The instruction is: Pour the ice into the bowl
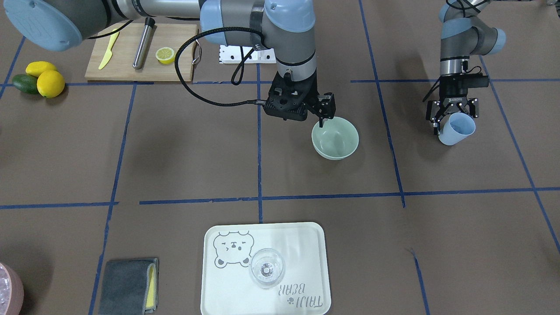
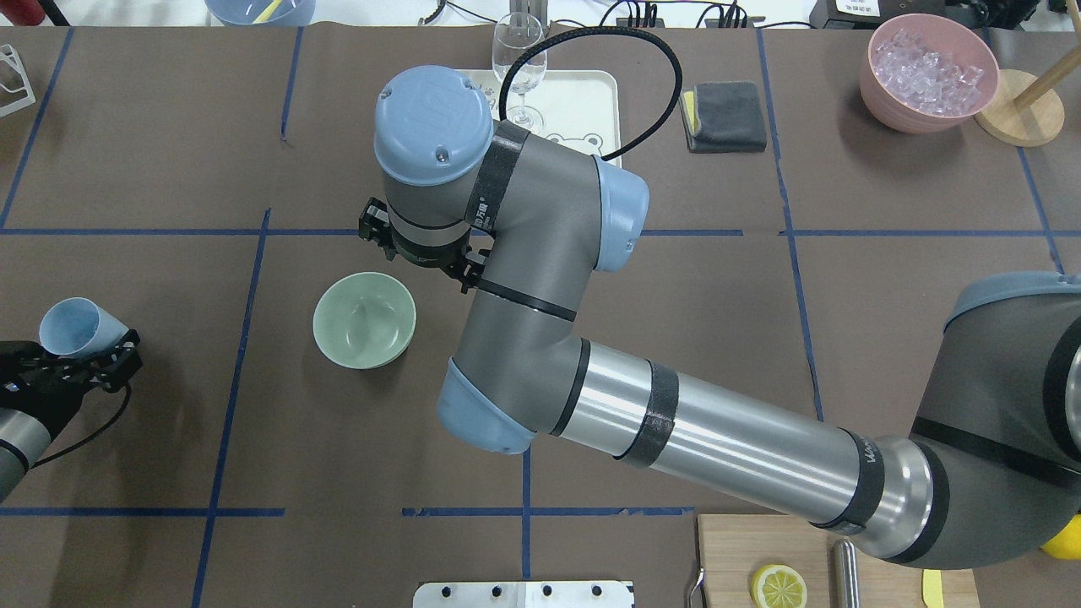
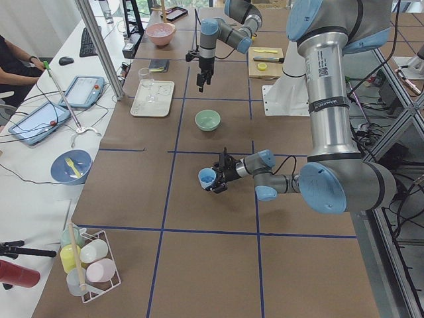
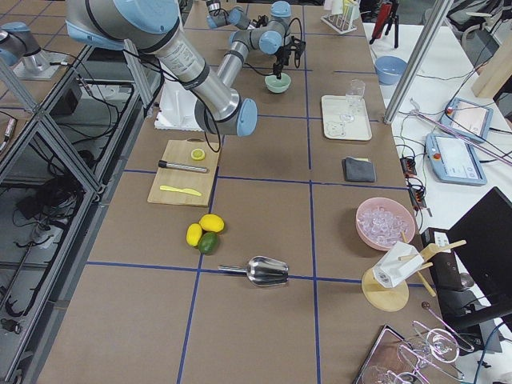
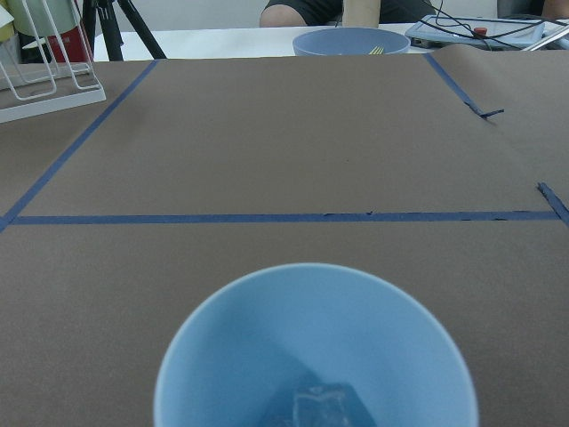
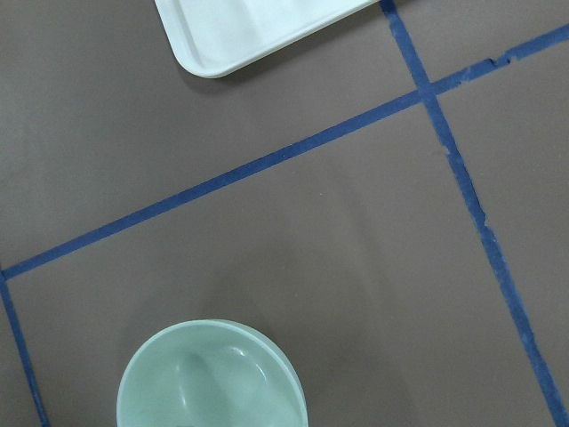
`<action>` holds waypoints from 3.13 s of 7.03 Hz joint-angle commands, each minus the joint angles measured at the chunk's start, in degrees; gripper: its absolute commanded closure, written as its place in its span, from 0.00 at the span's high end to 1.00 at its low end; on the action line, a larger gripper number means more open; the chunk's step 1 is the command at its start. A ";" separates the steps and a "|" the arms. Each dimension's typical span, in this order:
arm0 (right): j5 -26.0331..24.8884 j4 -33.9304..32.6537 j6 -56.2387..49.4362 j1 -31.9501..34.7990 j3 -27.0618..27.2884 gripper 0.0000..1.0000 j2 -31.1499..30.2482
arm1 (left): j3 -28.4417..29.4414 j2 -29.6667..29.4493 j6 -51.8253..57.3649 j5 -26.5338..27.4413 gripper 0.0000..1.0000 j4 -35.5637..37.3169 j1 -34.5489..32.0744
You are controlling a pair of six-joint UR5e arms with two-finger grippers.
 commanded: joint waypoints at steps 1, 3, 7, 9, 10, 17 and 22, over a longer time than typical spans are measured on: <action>0.00 0.00 -0.28 0.03 1.76 1.00 -1.62 | -0.05 0.08 0.26 1.66 0.99 0.01 -0.18; 0.00 0.00 -0.54 0.03 2.20 1.00 -2.51 | -0.05 -0.01 0.26 1.85 0.98 0.01 -0.35; 0.09 -0.09 -2.39 0.81 9.66 1.00 -9.08 | -0.48 -0.62 0.35 2.90 0.00 -0.08 -1.23; 0.35 0.00 -5.80 1.95 17.72 1.00 -18.02 | -4.33 -1.59 10.39 2.73 0.00 -0.25 -3.77; 0.53 0.00 -7.73 2.66 21.33 1.00 -21.72 | -4.88 -1.59 11.76 2.73 0.00 -0.26 -3.87; 5.70 0.79 -17.04 9.86 27.78 1.00 -32.82 | -7.16 -15.03 31.11 2.99 0.00 0.10 -4.57; 5.54 0.79 -21.38 11.45 27.96 1.00 -35.73 | -11.74 -18.55 34.51 14.39 0.00 27.59 -2.65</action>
